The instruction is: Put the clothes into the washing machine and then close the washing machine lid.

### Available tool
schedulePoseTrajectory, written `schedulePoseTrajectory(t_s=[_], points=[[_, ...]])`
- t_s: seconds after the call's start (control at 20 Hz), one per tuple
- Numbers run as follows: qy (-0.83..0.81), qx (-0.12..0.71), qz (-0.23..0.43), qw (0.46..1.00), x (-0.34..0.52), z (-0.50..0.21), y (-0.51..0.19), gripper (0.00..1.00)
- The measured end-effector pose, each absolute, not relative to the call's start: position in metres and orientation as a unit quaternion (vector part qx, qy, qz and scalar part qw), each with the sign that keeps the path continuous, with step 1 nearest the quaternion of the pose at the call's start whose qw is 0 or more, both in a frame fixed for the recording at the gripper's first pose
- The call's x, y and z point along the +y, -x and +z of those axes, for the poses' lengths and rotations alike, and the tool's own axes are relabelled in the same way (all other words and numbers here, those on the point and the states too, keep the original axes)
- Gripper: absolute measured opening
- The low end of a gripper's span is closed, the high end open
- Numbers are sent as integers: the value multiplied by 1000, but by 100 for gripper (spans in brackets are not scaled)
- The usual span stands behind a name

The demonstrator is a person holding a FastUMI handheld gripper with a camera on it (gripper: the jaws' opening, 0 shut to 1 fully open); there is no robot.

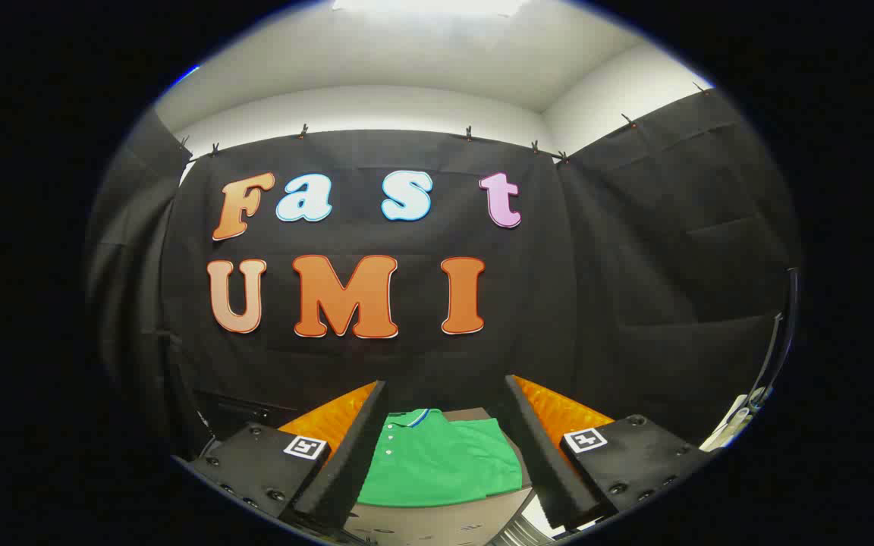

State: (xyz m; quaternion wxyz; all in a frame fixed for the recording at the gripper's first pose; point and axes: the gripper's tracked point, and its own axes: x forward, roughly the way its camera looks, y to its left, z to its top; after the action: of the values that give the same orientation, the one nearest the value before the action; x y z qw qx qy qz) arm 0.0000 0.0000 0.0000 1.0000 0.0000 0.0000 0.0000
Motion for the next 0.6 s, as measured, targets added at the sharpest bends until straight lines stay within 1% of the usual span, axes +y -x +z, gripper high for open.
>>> schedulePoseTrajectory(t_s=[0.6], points=[[-14,2,-3,1000,-5,-3,1,98]])
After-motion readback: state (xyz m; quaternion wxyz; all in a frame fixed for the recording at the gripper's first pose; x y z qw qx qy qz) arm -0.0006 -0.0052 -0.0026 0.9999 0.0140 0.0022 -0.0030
